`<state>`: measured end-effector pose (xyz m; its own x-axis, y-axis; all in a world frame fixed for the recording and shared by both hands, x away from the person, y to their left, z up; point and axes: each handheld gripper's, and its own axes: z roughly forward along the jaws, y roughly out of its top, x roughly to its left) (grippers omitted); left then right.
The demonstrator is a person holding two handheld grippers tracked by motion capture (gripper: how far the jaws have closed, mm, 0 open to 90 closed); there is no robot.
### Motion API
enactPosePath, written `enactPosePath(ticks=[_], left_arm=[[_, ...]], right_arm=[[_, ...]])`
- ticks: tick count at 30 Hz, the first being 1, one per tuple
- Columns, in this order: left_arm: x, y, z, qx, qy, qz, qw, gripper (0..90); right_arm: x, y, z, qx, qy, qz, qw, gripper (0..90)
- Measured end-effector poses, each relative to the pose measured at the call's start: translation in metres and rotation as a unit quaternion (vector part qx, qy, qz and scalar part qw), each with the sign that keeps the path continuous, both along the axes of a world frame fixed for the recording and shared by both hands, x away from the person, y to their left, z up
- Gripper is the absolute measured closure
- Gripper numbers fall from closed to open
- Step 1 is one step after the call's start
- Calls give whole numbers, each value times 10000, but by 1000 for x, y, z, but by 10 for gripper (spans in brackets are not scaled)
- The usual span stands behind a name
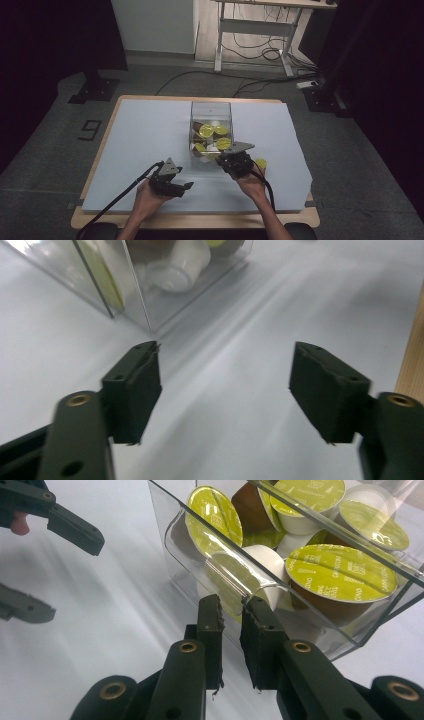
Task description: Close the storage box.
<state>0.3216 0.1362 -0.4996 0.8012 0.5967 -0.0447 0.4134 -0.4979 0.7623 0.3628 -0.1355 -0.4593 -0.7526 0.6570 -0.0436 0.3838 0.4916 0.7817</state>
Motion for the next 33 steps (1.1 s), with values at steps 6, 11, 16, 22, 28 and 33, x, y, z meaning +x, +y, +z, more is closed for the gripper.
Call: enactPosePath(ticks=[6,11,16,22,28,33], left_arm=[[3,1,-10,66,241,-75,9997,171],[4,0,-15,268,257,-82,9993,140],[6,0,-21,338,345,-79,9988,73],[8,1,-26,500,437,-114,9977,2],[8,1,-27,583,412,-92,9974,0],[7,1,-27,782,331,-95,9963,0]], right_arm=[[4,0,-1,55,27,-33,10000,784],[7,0,-1,45,18,-61,10000,784],[11,1,-1,70,14,-94,9999,784],[15,1,-1,88,33,-168,9998,784],[19,2,-1,101,33,-198,9997,784],[22,2,-2,111,26,-222,9997,784]])
